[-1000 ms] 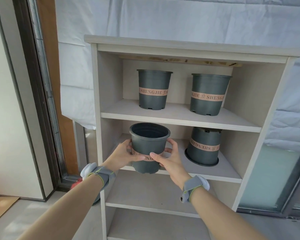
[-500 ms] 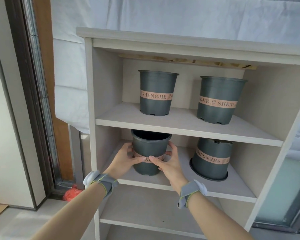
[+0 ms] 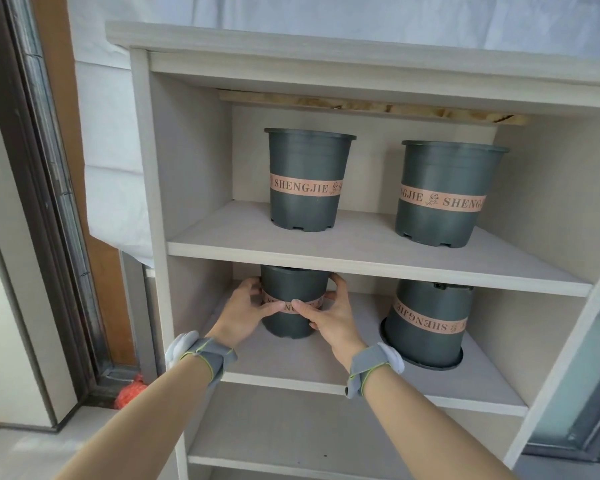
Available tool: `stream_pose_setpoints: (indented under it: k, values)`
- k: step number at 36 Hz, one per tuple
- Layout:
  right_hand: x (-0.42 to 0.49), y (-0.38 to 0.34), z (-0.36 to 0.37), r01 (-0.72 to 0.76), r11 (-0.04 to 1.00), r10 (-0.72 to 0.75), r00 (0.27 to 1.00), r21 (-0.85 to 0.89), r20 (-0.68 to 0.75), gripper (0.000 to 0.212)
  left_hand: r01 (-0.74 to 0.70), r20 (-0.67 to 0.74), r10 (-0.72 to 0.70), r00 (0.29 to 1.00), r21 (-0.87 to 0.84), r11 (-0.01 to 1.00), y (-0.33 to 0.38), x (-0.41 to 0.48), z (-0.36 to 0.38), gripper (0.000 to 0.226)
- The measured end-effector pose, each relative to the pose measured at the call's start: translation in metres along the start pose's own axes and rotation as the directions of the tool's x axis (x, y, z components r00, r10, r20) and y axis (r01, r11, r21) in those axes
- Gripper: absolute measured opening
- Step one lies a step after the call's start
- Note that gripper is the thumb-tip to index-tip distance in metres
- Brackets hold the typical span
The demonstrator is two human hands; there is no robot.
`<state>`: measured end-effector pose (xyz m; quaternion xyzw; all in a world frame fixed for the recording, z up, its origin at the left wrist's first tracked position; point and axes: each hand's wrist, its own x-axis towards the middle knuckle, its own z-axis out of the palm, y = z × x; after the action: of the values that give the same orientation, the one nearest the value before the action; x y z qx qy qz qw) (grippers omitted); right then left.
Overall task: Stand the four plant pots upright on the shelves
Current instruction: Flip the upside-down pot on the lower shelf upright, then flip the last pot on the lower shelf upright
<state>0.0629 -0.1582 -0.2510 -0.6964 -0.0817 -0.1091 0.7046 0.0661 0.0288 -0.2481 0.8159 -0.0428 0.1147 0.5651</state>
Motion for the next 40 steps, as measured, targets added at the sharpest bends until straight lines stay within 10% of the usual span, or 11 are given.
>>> stream_pose_setpoints:
  k: [10, 15, 40]
  values:
    - [-0.015, 0.0, -0.007, -0.099, 0.995, 0.099, 0.995, -0.03, -0.004, 0.105, 0.028, -0.155, -0.017, 0.988, 0.071, 0.997, 0.013, -0.02, 0.013, 0.083]
    - [-0.029, -0.015, -0.014, -0.124, 0.992, 0.123, 0.989, -0.009, -0.082, 0.024, 0.009, -0.306, 0.013, 0.952, 0.07, 0.998, 0.035, -0.038, 0.022, 0.038]
    - [-0.09, -0.051, -0.182, 0.014, 0.997, -0.045, 0.885, -0.07, -0.464, 0.018, -0.193, 0.107, 0.181, 0.978, 0.109, 0.975, 0.119, -0.085, 0.142, 0.011]
